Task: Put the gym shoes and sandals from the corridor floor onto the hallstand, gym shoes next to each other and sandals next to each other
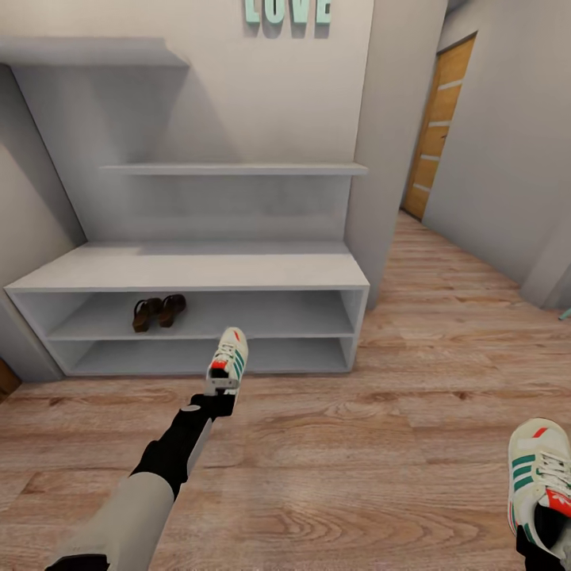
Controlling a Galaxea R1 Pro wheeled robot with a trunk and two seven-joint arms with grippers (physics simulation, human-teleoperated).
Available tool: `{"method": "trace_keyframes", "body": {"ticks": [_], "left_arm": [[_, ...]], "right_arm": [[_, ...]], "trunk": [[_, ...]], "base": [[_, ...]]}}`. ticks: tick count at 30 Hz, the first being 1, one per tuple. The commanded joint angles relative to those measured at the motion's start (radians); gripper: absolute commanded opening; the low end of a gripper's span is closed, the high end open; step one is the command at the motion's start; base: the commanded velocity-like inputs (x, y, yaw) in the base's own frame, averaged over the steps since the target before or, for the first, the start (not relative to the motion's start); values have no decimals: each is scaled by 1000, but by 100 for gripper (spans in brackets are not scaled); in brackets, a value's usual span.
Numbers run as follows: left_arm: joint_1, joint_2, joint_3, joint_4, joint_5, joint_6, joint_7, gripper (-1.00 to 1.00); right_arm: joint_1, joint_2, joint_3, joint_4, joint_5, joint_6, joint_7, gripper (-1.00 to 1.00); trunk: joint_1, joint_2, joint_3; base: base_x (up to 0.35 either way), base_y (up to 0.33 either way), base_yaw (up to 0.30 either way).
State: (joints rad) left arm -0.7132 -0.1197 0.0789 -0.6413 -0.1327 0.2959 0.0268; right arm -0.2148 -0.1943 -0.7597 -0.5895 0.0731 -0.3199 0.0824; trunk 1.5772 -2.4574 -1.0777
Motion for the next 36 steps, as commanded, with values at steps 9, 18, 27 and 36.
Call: {"method": "trace_keyframes", "body": {"ticks": [9, 18, 27, 36], "left_arm": [[0, -1, 2, 1, -10, 5, -2, -100], [0, 1, 7, 4, -10, 4, -2, -100], [1, 3, 5, 2, -16, -17, -1, -100], [1, 3, 2, 5, -18, -20, -1, -100]], "right_arm": [[-1, 1, -9, 0, 7, -4, 8, -100], [-1, -1, -10, 0, 7, -4, 8, -100], [-1, -15, -15, 0, 6, -4, 7, -100], [-1, -16, -14, 0, 7, -5, 7, -100]], "trunk": [[24, -43, -44], [28, -45, -93], [28, -45, -105], [28, -45, -106]], "base": [[0, 0, 0], [0, 0, 0], [0, 0, 0], [143, -30, 0]]}}
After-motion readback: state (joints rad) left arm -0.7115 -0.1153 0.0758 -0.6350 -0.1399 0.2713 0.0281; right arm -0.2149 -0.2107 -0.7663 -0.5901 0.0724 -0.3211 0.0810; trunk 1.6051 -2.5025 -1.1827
